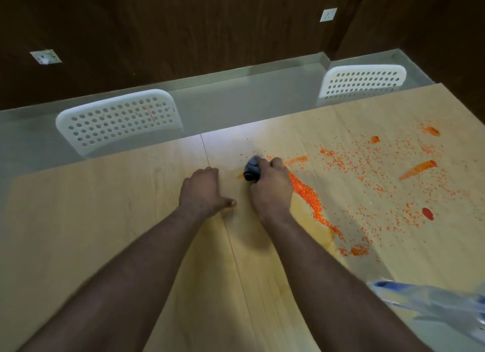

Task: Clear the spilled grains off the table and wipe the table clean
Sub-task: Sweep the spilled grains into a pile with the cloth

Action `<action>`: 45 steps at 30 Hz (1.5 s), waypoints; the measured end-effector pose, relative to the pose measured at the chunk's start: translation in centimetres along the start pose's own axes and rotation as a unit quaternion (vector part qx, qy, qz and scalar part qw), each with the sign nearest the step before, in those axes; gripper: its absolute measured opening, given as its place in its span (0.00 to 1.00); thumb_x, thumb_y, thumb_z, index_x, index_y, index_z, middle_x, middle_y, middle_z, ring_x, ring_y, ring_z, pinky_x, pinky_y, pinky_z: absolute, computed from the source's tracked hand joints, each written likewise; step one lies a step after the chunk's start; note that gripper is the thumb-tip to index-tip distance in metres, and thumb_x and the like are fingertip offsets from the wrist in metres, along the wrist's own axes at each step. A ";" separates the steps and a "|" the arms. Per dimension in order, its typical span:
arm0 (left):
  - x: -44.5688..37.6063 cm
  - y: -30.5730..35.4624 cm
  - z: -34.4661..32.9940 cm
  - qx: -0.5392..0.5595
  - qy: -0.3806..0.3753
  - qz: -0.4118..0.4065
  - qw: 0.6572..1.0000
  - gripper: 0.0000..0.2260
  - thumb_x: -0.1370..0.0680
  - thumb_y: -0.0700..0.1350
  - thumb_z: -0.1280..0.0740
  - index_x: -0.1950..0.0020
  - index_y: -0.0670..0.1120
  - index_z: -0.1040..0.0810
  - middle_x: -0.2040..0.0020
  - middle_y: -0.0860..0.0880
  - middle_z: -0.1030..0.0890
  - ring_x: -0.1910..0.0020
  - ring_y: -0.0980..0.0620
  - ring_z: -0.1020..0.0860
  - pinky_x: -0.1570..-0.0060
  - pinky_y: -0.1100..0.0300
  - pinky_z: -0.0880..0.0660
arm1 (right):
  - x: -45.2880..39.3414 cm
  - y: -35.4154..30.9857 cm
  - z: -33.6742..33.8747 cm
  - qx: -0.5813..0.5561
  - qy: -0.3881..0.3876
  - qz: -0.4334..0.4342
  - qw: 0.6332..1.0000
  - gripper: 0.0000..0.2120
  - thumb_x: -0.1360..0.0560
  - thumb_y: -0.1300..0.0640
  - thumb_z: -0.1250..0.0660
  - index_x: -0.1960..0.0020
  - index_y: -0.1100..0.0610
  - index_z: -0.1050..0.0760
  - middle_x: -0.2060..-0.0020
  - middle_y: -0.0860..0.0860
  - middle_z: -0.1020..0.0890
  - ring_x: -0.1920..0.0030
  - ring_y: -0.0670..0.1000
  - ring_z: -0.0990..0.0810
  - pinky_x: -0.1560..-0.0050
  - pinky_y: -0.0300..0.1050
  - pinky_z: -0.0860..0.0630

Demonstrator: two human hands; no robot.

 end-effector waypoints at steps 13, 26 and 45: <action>-4.0 -0.8 -1.5 -0.021 -0.059 0.003 0.998 0.63 0.34 0.64 0.18 0.13 0.47 0.56 0.13 0.49 0.58 0.15 0.44 0.60 0.17 0.43 0.50 | -4.2 -1.9 -2.6 0.019 -0.051 0.046 0.997 0.23 0.22 0.61 0.34 0.30 0.46 0.26 0.38 0.52 0.27 0.41 0.56 0.27 0.56 0.47 0.28; -4.7 -0.7 -2.1 -0.022 -0.063 0.014 0.998 0.65 0.36 0.63 0.17 0.13 0.48 0.58 0.13 0.50 0.60 0.15 0.44 0.59 0.17 0.43 0.49 | -3.2 -0.3 -1.3 -0.009 0.023 -0.005 1.000 0.22 0.22 0.61 0.34 0.29 0.48 0.26 0.40 0.53 0.26 0.42 0.56 0.25 0.53 0.47 0.29; -5.6 0.1 -2.0 -0.017 -0.090 -0.013 0.996 0.65 0.35 0.54 0.15 0.14 0.47 0.59 0.14 0.50 0.62 0.15 0.45 0.61 0.17 0.42 0.51 | -10.5 6.8 1.1 -0.038 0.058 -0.191 0.979 0.19 0.22 0.61 0.33 0.32 0.54 0.23 0.36 0.58 0.27 0.42 0.64 0.21 0.49 0.51 0.25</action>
Point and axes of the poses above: each hand's wrist, its own x-axis away from the middle knuckle, its own z-axis out of the back of the hand, y = z × x, the point moved 5 cm from there along -x, towards the middle knuckle
